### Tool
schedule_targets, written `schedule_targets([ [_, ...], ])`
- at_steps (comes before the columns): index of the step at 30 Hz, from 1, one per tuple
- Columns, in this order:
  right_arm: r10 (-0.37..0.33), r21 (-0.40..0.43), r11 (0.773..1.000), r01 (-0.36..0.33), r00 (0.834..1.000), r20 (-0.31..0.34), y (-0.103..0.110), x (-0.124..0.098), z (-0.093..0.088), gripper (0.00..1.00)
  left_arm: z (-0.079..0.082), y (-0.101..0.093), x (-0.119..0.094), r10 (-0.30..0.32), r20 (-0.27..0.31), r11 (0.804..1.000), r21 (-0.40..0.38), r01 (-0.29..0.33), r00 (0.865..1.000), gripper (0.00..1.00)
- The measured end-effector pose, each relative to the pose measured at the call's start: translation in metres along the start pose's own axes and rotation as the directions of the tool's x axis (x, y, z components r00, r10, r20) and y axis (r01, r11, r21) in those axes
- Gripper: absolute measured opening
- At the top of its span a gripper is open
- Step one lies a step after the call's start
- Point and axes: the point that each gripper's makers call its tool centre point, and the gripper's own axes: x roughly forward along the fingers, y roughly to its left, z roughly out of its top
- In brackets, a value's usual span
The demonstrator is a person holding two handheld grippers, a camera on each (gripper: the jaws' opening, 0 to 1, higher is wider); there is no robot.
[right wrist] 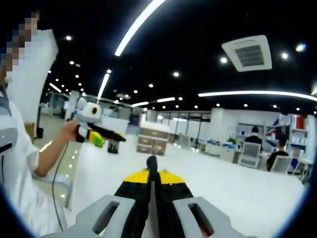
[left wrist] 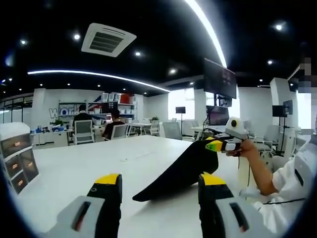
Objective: Arrange the mouse and mouse pad neatly on the desk surface
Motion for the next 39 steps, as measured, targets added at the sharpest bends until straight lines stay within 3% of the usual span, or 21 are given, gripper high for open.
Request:
schedule_targets([
  [26,0.028,-0.004,1.0,-0.028,0.999,-0.029,0.005,-0.002,-0.004,0.04,-0.034,-0.007,0.033,-0.027,-0.098,0.999,0.038,0.031,0.995,0.62],
  [39,0.039,-0.004,0.999,-0.039,0.998,-0.041,0.007,-0.001,-0.007,0.04,-0.061,0.005,0.051,0.055,-0.173,0.978,0.207,-0.019,0.983,0.62],
])
